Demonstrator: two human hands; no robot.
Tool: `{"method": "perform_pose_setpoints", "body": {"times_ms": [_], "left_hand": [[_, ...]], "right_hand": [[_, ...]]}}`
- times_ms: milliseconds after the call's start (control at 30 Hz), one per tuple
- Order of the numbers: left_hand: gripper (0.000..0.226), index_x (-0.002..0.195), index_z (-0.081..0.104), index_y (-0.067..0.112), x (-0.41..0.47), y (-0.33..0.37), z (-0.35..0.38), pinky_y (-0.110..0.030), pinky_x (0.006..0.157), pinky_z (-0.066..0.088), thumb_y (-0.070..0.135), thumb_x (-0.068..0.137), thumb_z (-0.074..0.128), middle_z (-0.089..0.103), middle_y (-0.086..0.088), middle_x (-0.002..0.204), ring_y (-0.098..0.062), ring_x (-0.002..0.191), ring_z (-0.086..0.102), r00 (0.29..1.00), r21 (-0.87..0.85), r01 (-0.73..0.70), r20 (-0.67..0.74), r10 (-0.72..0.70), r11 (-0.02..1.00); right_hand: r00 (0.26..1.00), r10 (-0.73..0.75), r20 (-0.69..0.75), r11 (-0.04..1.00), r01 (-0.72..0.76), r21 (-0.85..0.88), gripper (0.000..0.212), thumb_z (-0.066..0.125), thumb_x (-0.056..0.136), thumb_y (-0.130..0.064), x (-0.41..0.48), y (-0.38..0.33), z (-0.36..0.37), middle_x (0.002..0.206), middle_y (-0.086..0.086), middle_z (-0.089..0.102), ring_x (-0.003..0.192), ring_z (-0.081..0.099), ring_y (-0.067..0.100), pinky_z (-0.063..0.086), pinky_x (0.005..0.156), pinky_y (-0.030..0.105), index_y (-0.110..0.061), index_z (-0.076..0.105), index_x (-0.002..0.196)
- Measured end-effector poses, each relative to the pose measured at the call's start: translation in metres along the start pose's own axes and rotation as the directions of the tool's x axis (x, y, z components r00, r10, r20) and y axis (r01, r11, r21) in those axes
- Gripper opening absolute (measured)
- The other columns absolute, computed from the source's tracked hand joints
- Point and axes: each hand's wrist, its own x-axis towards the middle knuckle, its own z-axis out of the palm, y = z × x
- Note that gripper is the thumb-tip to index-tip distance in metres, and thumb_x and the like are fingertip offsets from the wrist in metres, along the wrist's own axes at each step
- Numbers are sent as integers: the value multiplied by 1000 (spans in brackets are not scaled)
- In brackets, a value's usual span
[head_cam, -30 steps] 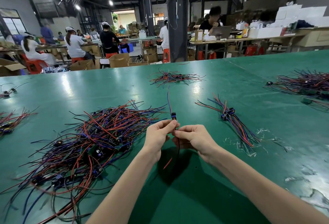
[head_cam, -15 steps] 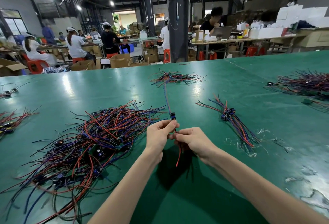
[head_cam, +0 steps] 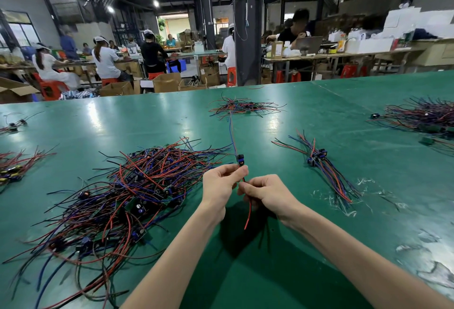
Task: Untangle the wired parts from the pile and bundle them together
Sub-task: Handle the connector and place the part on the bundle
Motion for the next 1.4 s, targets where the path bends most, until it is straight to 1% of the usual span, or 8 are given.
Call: {"method": "perform_pose_setpoints", "body": {"times_ms": [300, 500, 633, 733, 867, 1100, 1300, 1400], "left_hand": [[9, 72, 71, 10, 5, 3, -4, -11, 51, 42, 7, 72, 79, 65, 1, 62, 0, 49, 50, 996, 22, -54, -66, 55, 998], [9, 71, 70, 9, 10, 6, -9, -10, 48, 39, 6, 72, 79, 65, 6, 56, 3, 43, 46, 990, 17, -74, -117, 75, 997], [10, 72, 69, 8, 11, 9, -10, -7, 45, 37, 2, 73, 77, 62, 11, 50, 4, 39, 45, 986, 12, -95, -139, 96, 995], [9, 74, 69, 7, 11, 11, -13, -7, 46, 38, 3, 73, 78, 63, 8, 54, 4, 38, 44, 981, 16, -95, -166, 96, 995], [9, 75, 70, 8, 13, 13, -20, -6, 46, 36, 3, 73, 78, 63, 6, 56, 4, 37, 42, 978, 17, -87, -190, 89, 996], [10, 71, 71, 13, 15, 14, -24, -11, 43, 38, 9, 73, 80, 64, 10, 57, 6, 44, 48, 972, 54, -73, -218, 83, 996], [8, 75, 71, 11, 17, 15, -28, -12, 43, 40, 10, 74, 78, 68, -1, 72, 1, 56, 55, 968, 61, -76, -235, 88, 995], [8, 74, 70, 11, 17, 15, -29, -11, 43, 41, 10, 74, 78, 67, -1, 72, 2, 54, 55, 968, 51, -68, -240, 78, 996]], "right_hand": [[988, -149, 35, 983, 152, -105, 14, 62, 88, -2, 1, 3, 4, 62, 1, 57, 56, 47, 6, 39, 59, 16, -8, 64, 76], [992, -116, 44, 987, 121, -108, 24, 61, 92, -15, 0, 5, 8, 49, -9, 54, 43, 40, 1, 32, 46, 12, -19, 67, 69], [985, -139, 98, 988, 144, -47, 19, 61, 88, 0, -2, 3, 11, 62, -5, 58, 51, 48, -1, 41, 58, 12, -14, 64, 75], [978, -151, 143, 987, 158, -41, 24, 58, 88, 6, -5, 2, 12, 64, -5, 59, 53, 53, -2, 45, 63, 13, -14, 62, 77], [978, -123, 167, 985, 140, -99, 21, 54, 94, -5, -9, 1, 16, 47, -10, 51, 42, 44, -3, 37, 50, 10, -13, 61, 76], [969, -151, 196, 972, 182, -150, 15, 49, 93, 5, -15, -2, 19, 59, -5, 51, 48, 48, -3, 40, 55, 11, -7, 57, 88], [970, -132, 206, 973, 167, -163, 17, 44, 99, -6, -16, -2, 23, 49, -5, 45, 44, 36, 3, 30, 52, 17, -9, 58, 90], [964, -147, 220, 972, 182, -147, 11, 45, 98, -2, -17, 0, 26, 54, -2, 48, 46, 42, 1, 35, 55, 14, -6, 55, 95]]}}
